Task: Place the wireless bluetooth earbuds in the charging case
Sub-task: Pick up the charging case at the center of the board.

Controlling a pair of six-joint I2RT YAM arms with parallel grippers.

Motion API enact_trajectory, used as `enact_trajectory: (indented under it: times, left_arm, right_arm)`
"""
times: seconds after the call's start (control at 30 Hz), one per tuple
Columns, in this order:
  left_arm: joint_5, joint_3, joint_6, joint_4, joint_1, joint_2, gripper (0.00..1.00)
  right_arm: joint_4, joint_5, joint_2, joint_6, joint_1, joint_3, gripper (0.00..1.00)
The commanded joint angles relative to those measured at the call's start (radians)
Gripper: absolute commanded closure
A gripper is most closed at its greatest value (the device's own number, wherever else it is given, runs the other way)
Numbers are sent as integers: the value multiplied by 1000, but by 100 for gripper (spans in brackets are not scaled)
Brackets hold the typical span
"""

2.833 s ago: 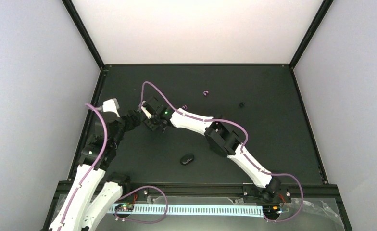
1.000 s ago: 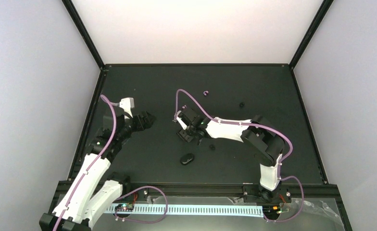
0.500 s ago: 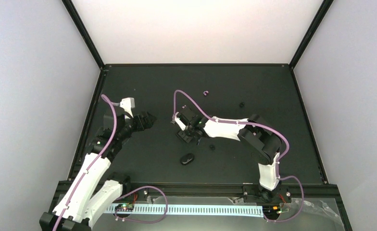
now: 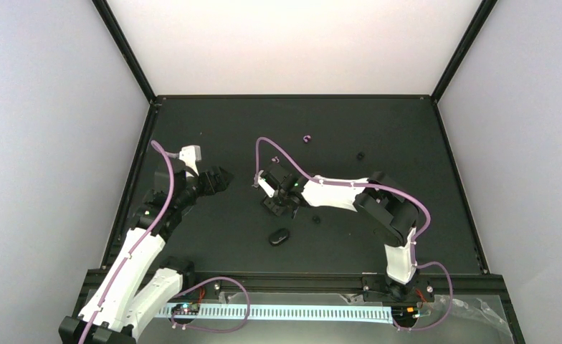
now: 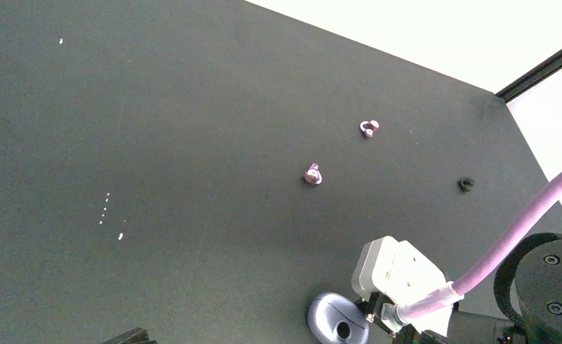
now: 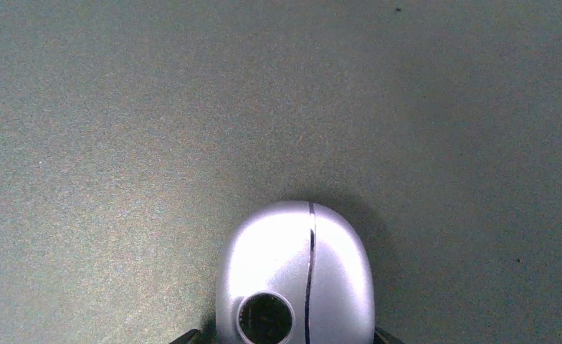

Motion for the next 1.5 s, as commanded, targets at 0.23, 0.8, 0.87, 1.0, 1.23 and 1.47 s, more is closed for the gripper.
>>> enact_trajectory:
  times: [0.23,0.8,0.87,1.0,1.23,1.47]
  left_arm:
    - [21,5,11,16,-3,-2,1]
    - [249,-24,-82,10,-13,16,1]
    - [298,-36,-95,30,-20,11,1]
    - [370,-56,-133,87,-52,-25,2]
    - [396,-65,-185,215,-216,-48,7]
    - [390,-37,-163,261,-336,56,17]
  right_arm:
    - [-17,19,54,-12,2,38,49]
    - [222,138,-335,-44,69,-267,61]
    - [235,157,-439,-50,103,-316,62]
    - [236,205,-605,-56,172,-397,62]
    - [181,306,-791,-95,254,-470,62]
    - [151,299,-870,-127,261,-470,62]
